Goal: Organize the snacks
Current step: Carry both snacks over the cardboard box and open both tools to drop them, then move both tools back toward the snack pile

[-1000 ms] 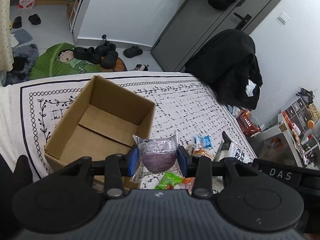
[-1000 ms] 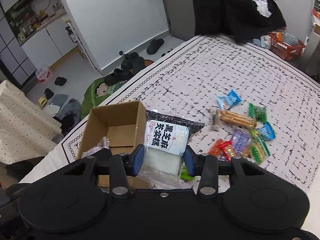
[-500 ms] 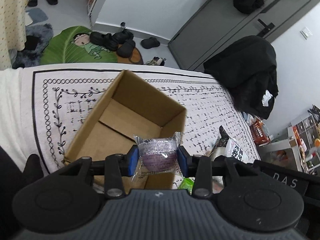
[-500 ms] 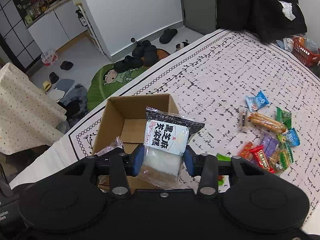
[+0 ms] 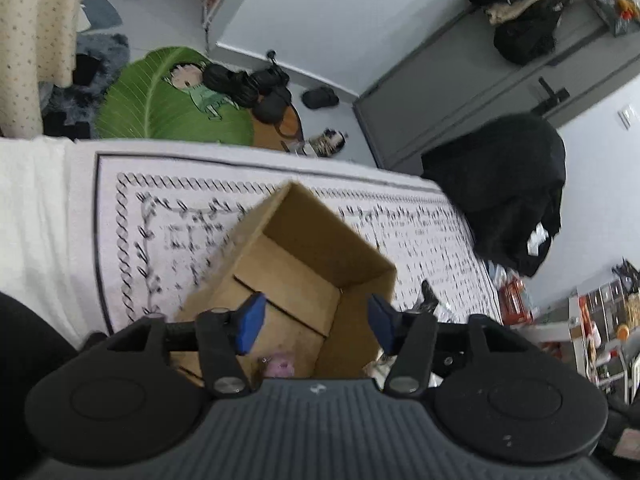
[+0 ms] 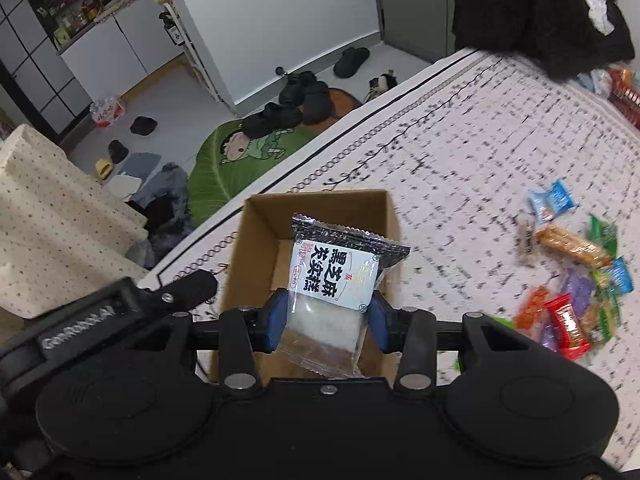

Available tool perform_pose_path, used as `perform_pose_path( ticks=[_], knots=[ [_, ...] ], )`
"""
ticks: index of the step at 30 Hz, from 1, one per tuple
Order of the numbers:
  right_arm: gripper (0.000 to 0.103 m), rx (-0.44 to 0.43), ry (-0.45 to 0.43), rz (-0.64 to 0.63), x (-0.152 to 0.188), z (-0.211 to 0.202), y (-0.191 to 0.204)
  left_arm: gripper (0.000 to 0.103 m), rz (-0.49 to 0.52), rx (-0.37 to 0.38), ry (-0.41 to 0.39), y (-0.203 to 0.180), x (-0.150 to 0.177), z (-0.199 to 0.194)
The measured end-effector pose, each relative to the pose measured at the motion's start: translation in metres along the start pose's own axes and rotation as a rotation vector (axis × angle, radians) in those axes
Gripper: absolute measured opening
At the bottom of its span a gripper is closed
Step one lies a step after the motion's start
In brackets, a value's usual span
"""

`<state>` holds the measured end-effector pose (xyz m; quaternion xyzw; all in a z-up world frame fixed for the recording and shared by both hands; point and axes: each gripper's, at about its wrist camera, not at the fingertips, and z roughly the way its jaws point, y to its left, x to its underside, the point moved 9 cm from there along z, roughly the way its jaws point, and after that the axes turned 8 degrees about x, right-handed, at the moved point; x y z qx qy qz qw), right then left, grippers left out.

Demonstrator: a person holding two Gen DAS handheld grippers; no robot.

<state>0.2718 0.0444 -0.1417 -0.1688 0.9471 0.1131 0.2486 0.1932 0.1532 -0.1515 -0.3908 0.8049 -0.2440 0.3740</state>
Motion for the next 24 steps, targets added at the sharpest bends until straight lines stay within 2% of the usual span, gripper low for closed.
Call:
perform_pose_path(
  ticks=[3,4,8,11,14,18,24],
  knots=[
    [0.053,-0.011,-0.005,0.034,-0.001,0.001,0.000,0.067,-0.005,-0.010,-0.018,0.004,-0.011,-0.008],
    [0.060,-0.001,-0.013,0.033,-0.001,0.000,-0.002,0.068,-0.009,-0.011,-0.019,0.005,-0.014,-0.011],
    [0.066,0.020,-0.020,0.034,0.000,-0.007,-0.007,0.078,0.009,-0.032,-0.029,0.004,-0.020,-0.021],
    [0.082,0.026,-0.041,0.034,0.002,-0.018,-0.014,0.084,0.048,-0.015,-0.035,-0.004,-0.020,-0.029],
    [0.086,0.039,-0.069,0.010,0.003,-0.027,-0.021,0.089,0.099,-0.027,-0.039,-0.012,-0.015,-0.031],
    [0.087,0.047,-0.066,0.017,0.012,-0.031,-0.034,0.103,0.144,-0.043,-0.061,-0.023,-0.008,-0.036],
    [0.088,0.075,-0.051,0.059,0.033,-0.036,-0.059,0.103,0.200,-0.064,-0.062,-0.037,0.007,-0.040]
  ],
)
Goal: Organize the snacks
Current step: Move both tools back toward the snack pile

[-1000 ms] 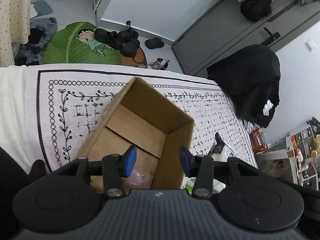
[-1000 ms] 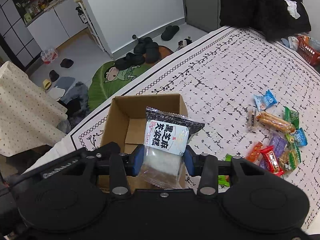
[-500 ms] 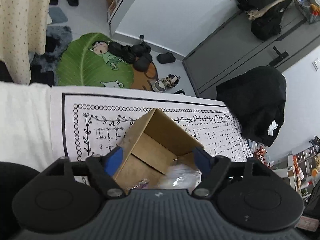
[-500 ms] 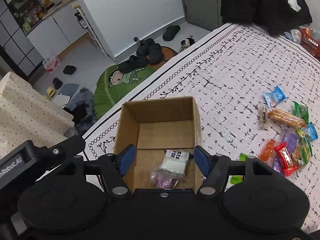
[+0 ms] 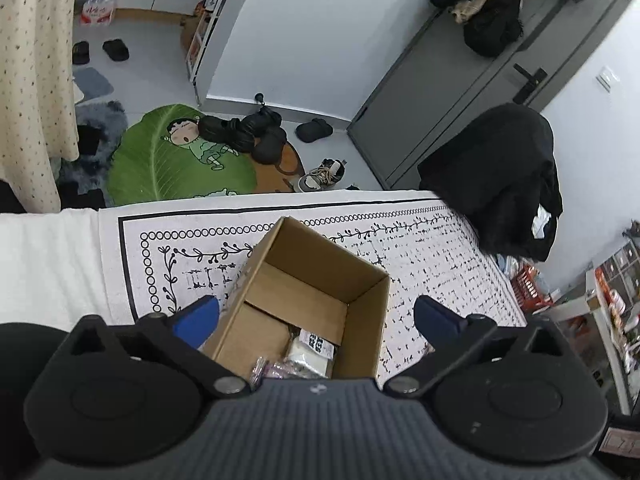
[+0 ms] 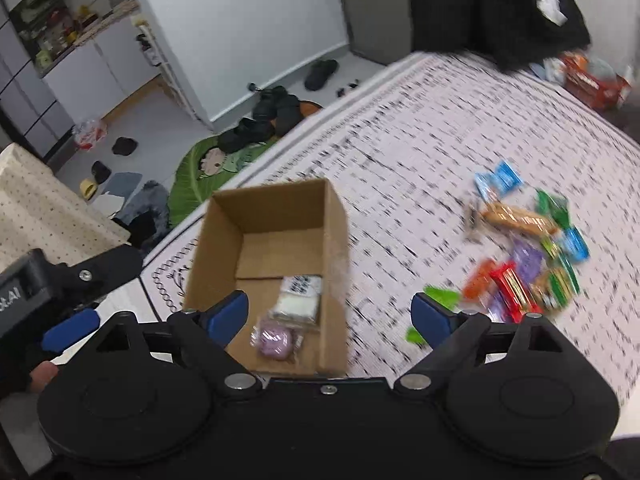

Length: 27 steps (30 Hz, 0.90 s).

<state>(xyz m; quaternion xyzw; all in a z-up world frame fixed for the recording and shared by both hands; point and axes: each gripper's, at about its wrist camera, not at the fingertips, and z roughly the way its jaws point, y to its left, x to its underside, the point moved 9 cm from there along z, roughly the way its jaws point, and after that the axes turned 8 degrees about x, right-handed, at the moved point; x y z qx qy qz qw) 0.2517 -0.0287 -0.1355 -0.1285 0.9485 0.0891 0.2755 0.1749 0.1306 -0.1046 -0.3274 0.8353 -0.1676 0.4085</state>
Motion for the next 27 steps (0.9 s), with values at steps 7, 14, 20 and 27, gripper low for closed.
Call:
perform_pose_path(
  ticks=[7,14,20,27],
  knots=[
    [0.089,0.054,-0.028,0.076,0.004,-0.016,-0.036,0.103,0.059,-0.031,0.009,-0.015,0.016,-0.006],
    [0.090,0.084,-0.040,0.177,0.013,-0.022,-0.073,0.103,0.088,-0.025,0.030,-0.031,0.033,-0.009],
    [0.090,0.115,-0.060,0.215,0.024,-0.028,-0.102,0.103,0.124,-0.041,0.036,-0.041,0.045,-0.014],
    [0.090,0.112,-0.059,0.249,0.043,-0.030,-0.137,0.103,0.166,-0.037,0.068,-0.056,0.064,-0.010]
  ],
)
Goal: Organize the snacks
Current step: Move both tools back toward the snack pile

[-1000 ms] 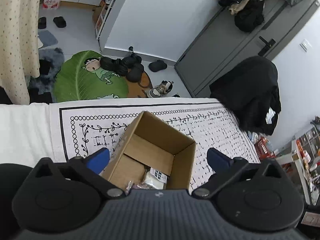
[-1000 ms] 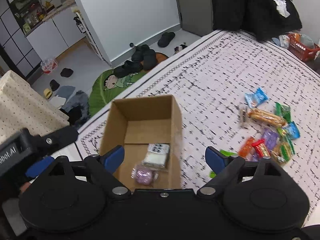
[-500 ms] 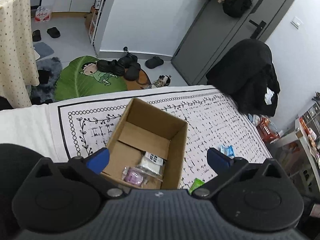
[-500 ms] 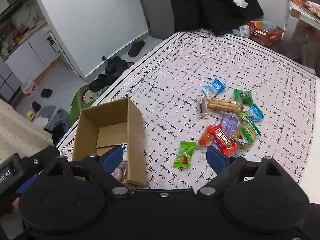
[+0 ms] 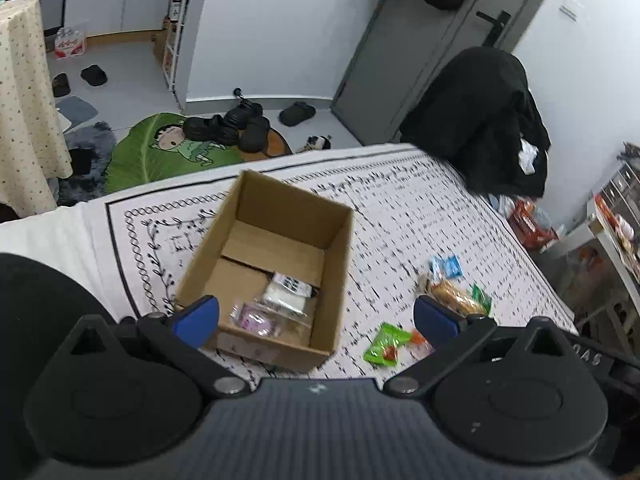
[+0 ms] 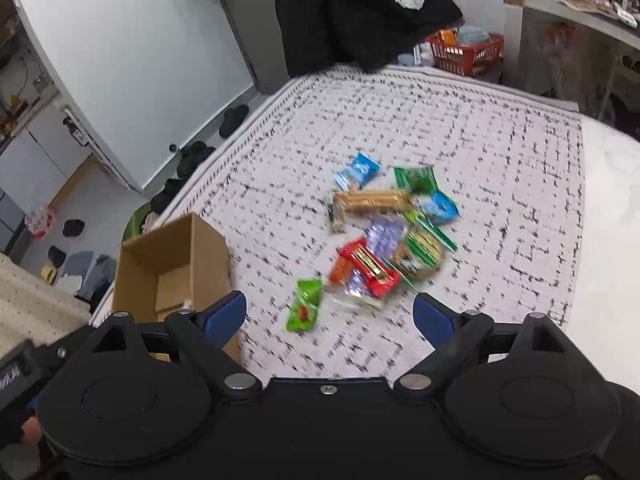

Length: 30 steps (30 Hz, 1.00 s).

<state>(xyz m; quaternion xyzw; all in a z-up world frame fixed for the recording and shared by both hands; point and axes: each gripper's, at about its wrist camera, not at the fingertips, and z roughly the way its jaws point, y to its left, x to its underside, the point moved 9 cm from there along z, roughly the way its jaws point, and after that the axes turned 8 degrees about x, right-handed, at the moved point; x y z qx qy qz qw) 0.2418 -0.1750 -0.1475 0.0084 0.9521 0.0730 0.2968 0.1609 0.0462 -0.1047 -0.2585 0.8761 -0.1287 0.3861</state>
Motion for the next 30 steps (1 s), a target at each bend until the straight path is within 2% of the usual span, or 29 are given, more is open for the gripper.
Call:
perform_pose_path(
  ticks=[6,8,15,17,23,30],
  knots=[
    [0.091,-0.009,-0.010,0.009,0.004,0.004,-0.031,0.103,0.034,0.012,0.058,-0.024,0.022,0.014],
    [0.094,-0.018,-0.011,0.012,0.005,0.007,-0.041,0.103,0.055,0.008,0.063,-0.031,0.028,0.018],
    [0.094,-0.068,-0.009,0.038,0.007,0.019,-0.068,0.102,0.079,0.004,0.073,-0.051,0.046,0.034],
    [0.093,-0.070,-0.011,0.044,0.005,0.023,-0.074,0.102,0.082,0.024,0.080,-0.059,0.054,0.041],
    [0.091,-0.113,0.018,0.136,0.007,0.042,-0.095,0.095,0.075,0.094,0.097,-0.076,0.077,0.059],
    [0.087,-0.166,0.058,0.298,0.006,0.068,-0.116,0.084,0.071,0.081,0.121,-0.083,0.088,0.087]
  ],
)
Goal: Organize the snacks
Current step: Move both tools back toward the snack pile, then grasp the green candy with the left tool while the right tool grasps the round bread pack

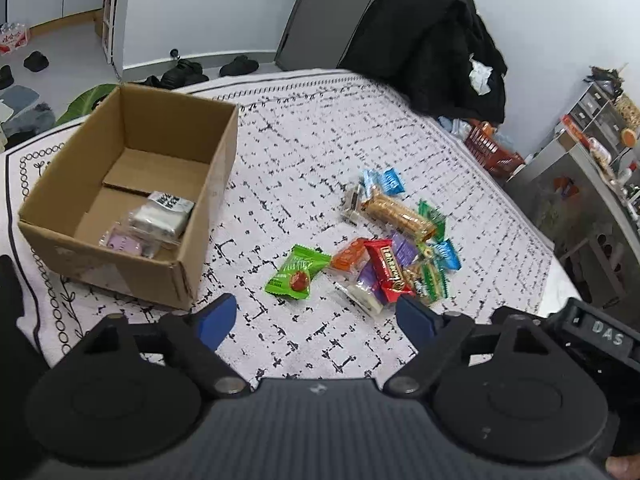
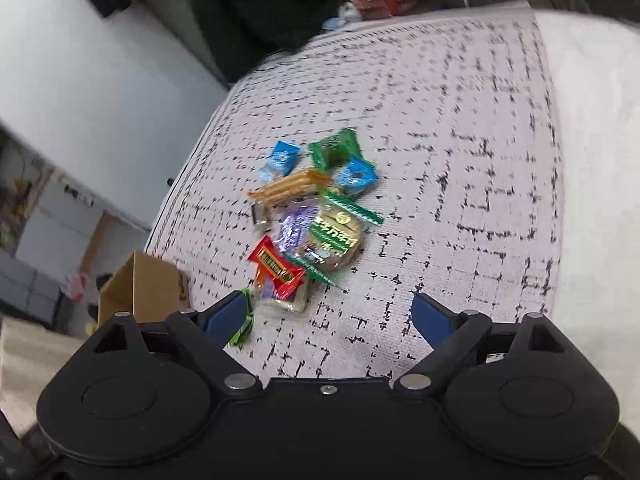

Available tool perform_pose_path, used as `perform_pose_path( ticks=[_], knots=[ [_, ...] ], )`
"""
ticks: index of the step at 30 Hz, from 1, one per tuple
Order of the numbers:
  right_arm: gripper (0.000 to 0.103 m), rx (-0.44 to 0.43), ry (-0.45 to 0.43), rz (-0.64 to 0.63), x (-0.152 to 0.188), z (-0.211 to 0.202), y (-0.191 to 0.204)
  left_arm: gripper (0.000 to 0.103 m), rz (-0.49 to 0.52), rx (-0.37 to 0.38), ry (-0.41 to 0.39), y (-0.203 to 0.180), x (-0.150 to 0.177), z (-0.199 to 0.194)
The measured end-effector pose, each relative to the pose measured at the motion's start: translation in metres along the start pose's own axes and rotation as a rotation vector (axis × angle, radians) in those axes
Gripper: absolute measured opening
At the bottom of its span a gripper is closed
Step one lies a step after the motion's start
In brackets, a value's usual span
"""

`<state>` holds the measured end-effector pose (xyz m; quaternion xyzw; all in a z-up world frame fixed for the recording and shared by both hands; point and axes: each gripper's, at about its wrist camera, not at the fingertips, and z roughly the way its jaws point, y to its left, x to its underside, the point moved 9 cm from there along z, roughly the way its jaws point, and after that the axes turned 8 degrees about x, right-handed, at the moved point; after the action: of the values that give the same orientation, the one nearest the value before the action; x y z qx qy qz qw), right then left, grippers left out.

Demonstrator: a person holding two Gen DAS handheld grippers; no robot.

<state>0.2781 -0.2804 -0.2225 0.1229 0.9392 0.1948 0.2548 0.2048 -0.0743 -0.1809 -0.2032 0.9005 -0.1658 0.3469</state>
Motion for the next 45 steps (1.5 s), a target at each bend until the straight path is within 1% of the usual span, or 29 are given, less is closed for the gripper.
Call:
perform_pose_path(
  ticks=[4,7,9,12,19,21,25,28,31,34,38,40,41,42,43,44,45],
  knots=[
    [0.087,0.001,0.008,0.043,-0.005,0.012,-0.007,0.078,-0.033,-0.023,0.022,0.007,0.000,0.018],
    [0.087,-0.005,0.005,0.051,-0.009,0.023,-0.007,0.076,-0.034,-0.054,0.025,0.013,-0.003,0.028],
    [0.086,-0.012,0.008,0.059,-0.010,0.031,-0.007,0.071,-0.043,-0.069,0.035,0.017,-0.004,0.036],
    [0.084,-0.026,0.016,0.072,-0.012,0.040,-0.007,0.068,-0.038,-0.090,0.045,0.021,-0.005,0.045],
    [0.084,-0.048,0.049,0.139,-0.017,0.070,-0.011,0.066,-0.002,-0.120,0.076,0.025,-0.005,0.072],
    [0.084,-0.063,0.063,0.148,-0.019,0.080,-0.010,0.066,0.005,-0.122,0.084,0.026,-0.005,0.080],
    [0.084,-0.063,0.095,0.167,-0.020,0.097,-0.010,0.066,0.024,-0.119,0.113,0.025,-0.003,0.098],
    [0.086,-0.056,0.093,0.131,-0.023,0.104,-0.004,0.066,0.036,-0.128,0.129,0.026,-0.004,0.110],
    [0.087,-0.044,0.087,0.099,-0.025,0.110,0.001,0.066,0.035,-0.122,0.147,0.026,-0.003,0.121],
    [0.087,-0.026,0.078,0.067,-0.025,0.113,0.006,0.066,0.029,-0.128,0.146,0.027,-0.003,0.130],
    [0.087,0.023,0.067,-0.003,-0.025,0.117,0.016,0.066,0.028,-0.119,0.140,0.030,-0.006,0.137],
    [0.087,0.064,0.063,-0.047,-0.023,0.118,0.021,0.063,0.015,-0.112,0.136,0.033,-0.007,0.138],
    [0.085,0.087,0.059,-0.064,-0.022,0.119,0.023,0.058,0.012,-0.113,0.135,0.034,-0.007,0.138],
    [0.080,0.120,0.051,-0.087,-0.020,0.119,0.025,0.052,0.012,-0.121,0.138,0.036,-0.006,0.139],
    [0.069,0.154,0.044,-0.115,-0.018,0.120,0.027,0.049,0.017,-0.130,0.139,0.037,-0.006,0.138],
    [0.059,0.181,0.037,-0.140,-0.018,0.120,0.028,0.043,0.025,-0.140,0.138,0.038,-0.005,0.137],
    [0.052,0.197,0.035,-0.152,-0.017,0.119,0.029,0.034,0.030,-0.141,0.139,0.038,-0.005,0.136]
  ],
)
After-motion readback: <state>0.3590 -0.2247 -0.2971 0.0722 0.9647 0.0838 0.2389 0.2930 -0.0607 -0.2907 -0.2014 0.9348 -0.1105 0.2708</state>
